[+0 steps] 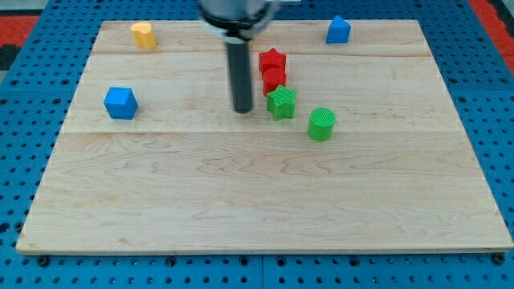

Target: Push the green star a bit down

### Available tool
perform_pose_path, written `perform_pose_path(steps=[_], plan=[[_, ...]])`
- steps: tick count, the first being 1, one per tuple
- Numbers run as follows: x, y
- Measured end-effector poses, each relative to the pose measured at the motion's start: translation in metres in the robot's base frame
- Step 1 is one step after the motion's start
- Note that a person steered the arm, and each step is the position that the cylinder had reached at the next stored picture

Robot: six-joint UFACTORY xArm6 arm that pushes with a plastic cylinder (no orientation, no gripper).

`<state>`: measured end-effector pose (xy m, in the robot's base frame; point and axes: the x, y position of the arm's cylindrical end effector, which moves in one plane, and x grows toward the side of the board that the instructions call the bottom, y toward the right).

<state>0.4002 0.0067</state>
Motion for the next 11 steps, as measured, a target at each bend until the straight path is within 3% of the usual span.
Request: perform_pose_path(steps=[1,3,4,5,6,7,8,9,10,11], plan=[[-0.003,0.100],[-0.015,0.047],[-0.062,0.085],[-0.068,0.122],[-0.032,0.157],[-0.052,0.155],[-0.069,0.106],[-0.034,0.104],[-0.011,0.144],[-0.012,0.142]])
